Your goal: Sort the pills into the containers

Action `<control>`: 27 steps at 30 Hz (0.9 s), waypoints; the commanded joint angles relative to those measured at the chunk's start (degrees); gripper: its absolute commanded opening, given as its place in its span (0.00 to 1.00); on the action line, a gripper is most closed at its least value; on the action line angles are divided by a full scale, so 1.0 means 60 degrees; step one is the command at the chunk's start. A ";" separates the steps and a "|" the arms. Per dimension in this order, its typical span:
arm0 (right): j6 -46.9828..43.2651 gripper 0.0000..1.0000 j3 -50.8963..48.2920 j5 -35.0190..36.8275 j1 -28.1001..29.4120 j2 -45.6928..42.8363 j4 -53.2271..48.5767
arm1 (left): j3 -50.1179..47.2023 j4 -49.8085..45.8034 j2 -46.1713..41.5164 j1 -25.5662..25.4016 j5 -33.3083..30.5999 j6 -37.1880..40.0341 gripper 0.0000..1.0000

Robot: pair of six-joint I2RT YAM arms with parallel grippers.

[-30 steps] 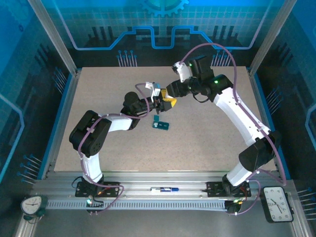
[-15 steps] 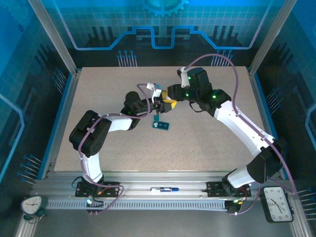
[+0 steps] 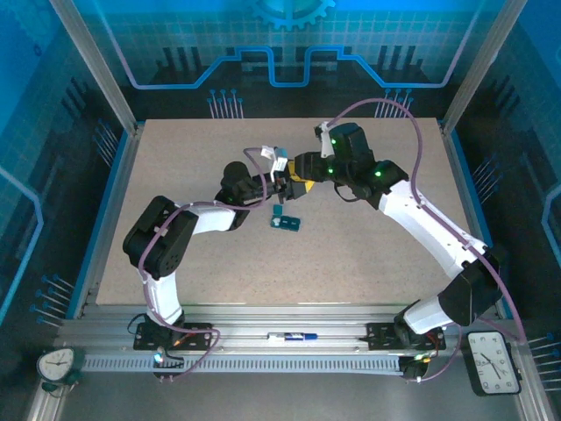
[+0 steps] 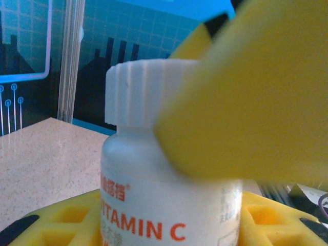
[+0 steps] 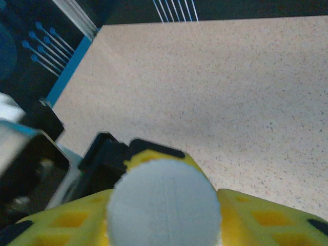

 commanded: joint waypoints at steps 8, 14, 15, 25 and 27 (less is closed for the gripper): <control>-0.0314 0.83 0.1129 -0.0576 -0.0494 -0.0032 -0.1105 | 0.0291 0.0863 -0.0021 -0.0052 -0.0182 -0.0034 0.00; -0.0878 0.85 0.1156 -0.1237 -0.1155 -0.0338 -0.0760 | 0.0337 0.0865 -0.0006 -0.0059 -0.0075 -0.0046 0.00; -0.0947 0.85 0.1123 -0.1528 -0.1356 -0.0374 -0.0629 | 0.0337 0.0878 -0.0005 -0.0049 -0.0060 -0.0048 0.00; -0.2894 0.84 0.2283 -0.3536 -0.1953 0.0437 -0.1527 | 0.0205 0.1399 0.0139 -0.0058 -0.0006 -0.0260 0.00; -0.3079 0.84 0.2393 -0.3627 -0.1941 0.0570 -0.1704 | 0.0219 0.1436 0.0154 -0.0060 0.0010 -0.0278 0.00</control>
